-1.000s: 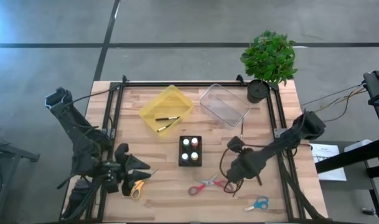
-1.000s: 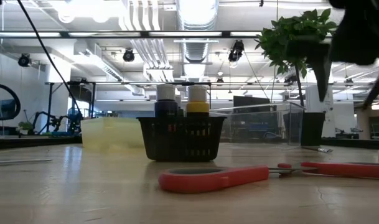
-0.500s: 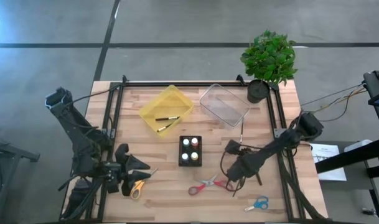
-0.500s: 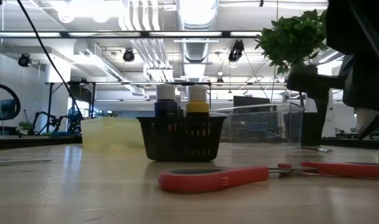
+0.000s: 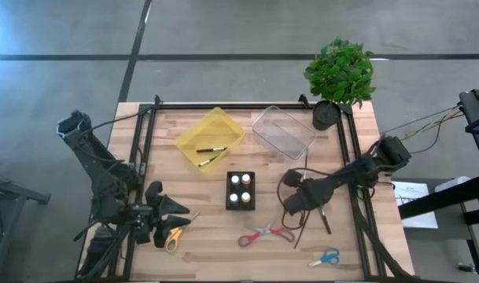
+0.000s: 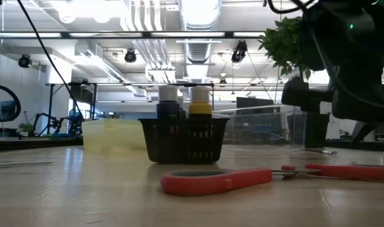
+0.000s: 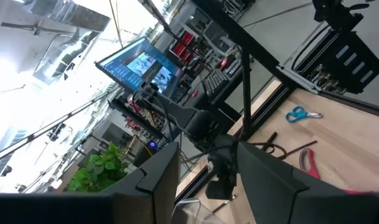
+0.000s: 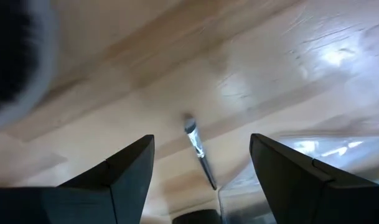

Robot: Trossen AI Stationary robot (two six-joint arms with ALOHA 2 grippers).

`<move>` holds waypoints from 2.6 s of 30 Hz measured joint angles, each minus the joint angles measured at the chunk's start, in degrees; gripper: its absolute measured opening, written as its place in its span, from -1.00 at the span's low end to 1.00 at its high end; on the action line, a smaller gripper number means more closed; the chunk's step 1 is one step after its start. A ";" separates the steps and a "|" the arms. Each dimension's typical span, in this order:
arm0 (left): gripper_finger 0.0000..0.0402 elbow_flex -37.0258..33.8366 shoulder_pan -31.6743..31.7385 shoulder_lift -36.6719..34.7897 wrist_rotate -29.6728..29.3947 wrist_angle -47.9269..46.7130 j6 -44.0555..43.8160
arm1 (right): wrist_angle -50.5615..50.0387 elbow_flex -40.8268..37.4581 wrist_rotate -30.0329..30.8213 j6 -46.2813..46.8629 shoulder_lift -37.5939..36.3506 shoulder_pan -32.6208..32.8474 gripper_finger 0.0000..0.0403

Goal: Pick & Place Paint Supplies
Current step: Put the black eyeshadow brush into the yellow bin

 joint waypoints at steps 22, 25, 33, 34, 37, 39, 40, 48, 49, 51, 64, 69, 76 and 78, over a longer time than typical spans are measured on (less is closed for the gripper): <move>-0.15 -0.39 0.02 -0.04 0.02 -0.26 0.00 | 4.92 -3.93 -4.15 -7.02 -0.24 -4.42 -0.28; -0.15 -0.39 0.02 -0.04 0.04 -0.26 0.00 | 4.93 -3.98 -4.37 -7.11 -0.22 -5.21 -0.50; -0.15 -0.39 0.02 -0.04 0.04 -0.26 -0.17 | 5.73 -4.02 -4.18 -8.22 -0.20 -7.36 -0.90; -0.15 -0.39 0.02 -0.04 0.04 -0.28 -0.17 | 5.78 -4.03 -4.04 -8.14 -0.18 -7.37 -0.93; -0.15 -0.39 0.02 -0.04 0.04 -0.28 -0.22 | 5.92 -4.04 -3.64 -6.90 -0.12 -7.35 -0.95; -0.15 -0.39 0.01 -0.04 0.04 -0.30 -0.22 | 5.83 -3.99 -3.60 -5.16 -0.10 -6.85 -0.95; -0.15 -0.39 -0.02 -0.04 0.04 -0.31 -0.22 | 5.59 -3.80 -3.53 -4.05 -0.05 -6.41 -0.95; -0.15 -0.39 -0.02 -0.04 0.04 -0.35 -0.15 | 3.73 1.61 -4.05 4.12 0.11 -1.53 -0.96; -0.15 -0.39 -0.02 -0.04 0.04 -0.35 -0.15 | 3.50 2.67 -4.00 5.44 0.07 -1.10 -0.96; -0.15 -0.39 0.00 -0.04 0.04 -0.37 -0.15 | 2.02 4.62 -3.90 8.31 -0.02 -0.24 -0.96; -0.15 -0.39 0.04 0.00 0.06 -0.37 0.02 | 2.99 19.14 -10.25 25.71 -4.64 3.62 -0.96; -0.15 -0.39 0.04 0.00 0.08 -0.33 0.02 | 6.98 22.35 -7.66 26.22 -9.07 3.09 -0.96; -0.15 -0.39 0.09 0.00 0.21 -0.27 0.02 | 20.08 22.73 -4.30 16.02 -13.30 -3.87 -0.96; -0.15 -0.39 0.09 0.00 0.19 -0.30 0.02 | 24.85 22.08 -5.05 12.91 -14.16 -7.03 -0.96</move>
